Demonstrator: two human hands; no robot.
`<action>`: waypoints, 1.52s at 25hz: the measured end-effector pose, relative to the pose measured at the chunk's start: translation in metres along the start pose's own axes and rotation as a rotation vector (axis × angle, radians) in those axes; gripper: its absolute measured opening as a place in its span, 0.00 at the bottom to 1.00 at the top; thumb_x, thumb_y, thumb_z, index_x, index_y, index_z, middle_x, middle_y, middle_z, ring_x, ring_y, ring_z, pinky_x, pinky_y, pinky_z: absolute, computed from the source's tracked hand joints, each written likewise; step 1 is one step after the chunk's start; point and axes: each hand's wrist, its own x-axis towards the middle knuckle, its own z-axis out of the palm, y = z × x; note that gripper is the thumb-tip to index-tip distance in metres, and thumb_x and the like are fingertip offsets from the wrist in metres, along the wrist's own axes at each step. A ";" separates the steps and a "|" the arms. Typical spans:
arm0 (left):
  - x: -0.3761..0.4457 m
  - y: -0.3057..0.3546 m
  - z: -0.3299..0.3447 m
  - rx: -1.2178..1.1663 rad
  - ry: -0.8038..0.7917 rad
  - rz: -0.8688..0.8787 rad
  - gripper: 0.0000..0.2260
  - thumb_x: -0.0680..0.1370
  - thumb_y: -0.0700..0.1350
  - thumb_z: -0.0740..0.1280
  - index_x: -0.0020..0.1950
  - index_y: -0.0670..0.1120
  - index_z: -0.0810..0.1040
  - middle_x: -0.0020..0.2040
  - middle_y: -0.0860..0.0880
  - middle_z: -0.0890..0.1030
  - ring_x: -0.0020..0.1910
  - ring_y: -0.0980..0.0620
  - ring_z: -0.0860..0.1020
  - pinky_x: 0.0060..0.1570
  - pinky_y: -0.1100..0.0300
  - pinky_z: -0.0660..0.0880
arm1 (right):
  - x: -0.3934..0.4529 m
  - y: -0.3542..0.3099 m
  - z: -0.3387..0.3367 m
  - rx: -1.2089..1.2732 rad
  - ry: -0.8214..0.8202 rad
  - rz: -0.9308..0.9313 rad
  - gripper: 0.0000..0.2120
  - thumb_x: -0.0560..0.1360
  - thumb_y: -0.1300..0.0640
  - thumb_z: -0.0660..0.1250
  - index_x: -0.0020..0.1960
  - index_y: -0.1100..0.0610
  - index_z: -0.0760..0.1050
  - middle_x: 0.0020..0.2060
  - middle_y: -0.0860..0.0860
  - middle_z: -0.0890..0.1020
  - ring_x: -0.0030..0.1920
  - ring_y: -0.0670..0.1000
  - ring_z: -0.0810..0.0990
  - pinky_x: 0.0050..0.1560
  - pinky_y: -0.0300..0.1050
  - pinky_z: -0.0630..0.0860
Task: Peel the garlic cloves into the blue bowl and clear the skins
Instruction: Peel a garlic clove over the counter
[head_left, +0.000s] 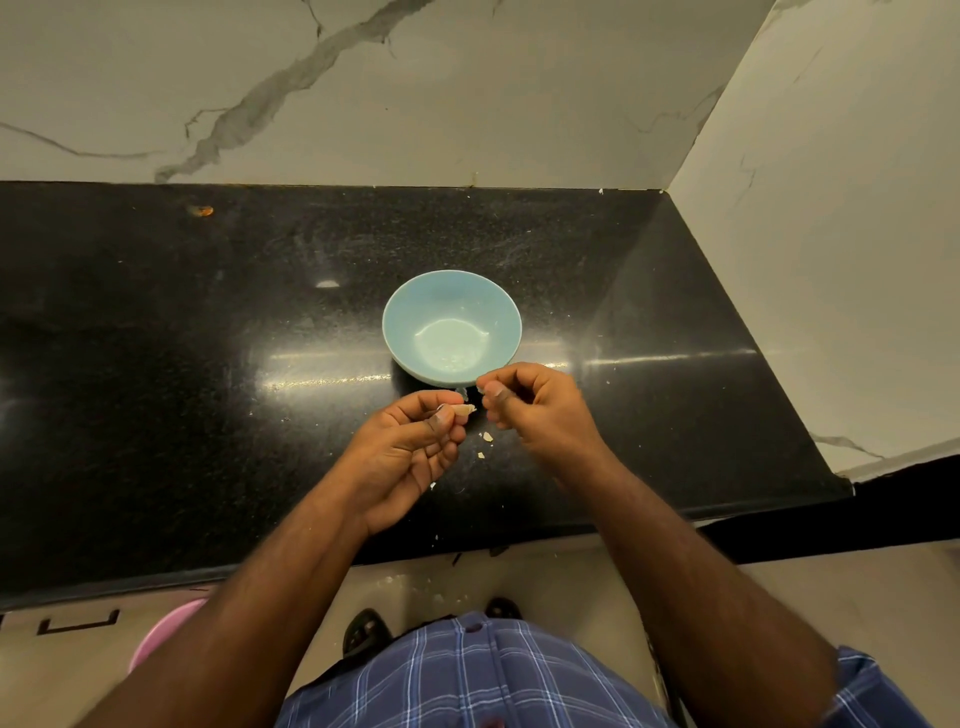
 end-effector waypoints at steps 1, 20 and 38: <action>0.001 0.000 0.000 -0.012 0.007 -0.005 0.07 0.74 0.37 0.69 0.49 0.42 0.85 0.43 0.45 0.84 0.37 0.55 0.81 0.35 0.65 0.79 | -0.001 0.000 -0.003 -0.004 -0.010 -0.013 0.06 0.79 0.63 0.70 0.55 0.59 0.83 0.44 0.52 0.86 0.44 0.44 0.84 0.47 0.39 0.79; -0.002 -0.014 0.013 -0.063 0.068 0.053 0.14 0.75 0.40 0.71 0.59 0.37 0.82 0.42 0.45 0.84 0.38 0.56 0.81 0.37 0.68 0.79 | -0.016 0.012 0.028 0.255 0.191 -0.114 0.05 0.75 0.67 0.73 0.49 0.61 0.85 0.42 0.52 0.87 0.48 0.55 0.87 0.53 0.51 0.84; -0.005 -0.013 0.006 0.082 0.144 0.226 0.11 0.71 0.39 0.73 0.53 0.39 0.84 0.44 0.42 0.85 0.39 0.54 0.83 0.39 0.67 0.80 | -0.013 -0.004 0.007 0.371 -0.023 0.023 0.10 0.75 0.71 0.71 0.56 0.66 0.80 0.48 0.66 0.84 0.44 0.53 0.86 0.45 0.43 0.82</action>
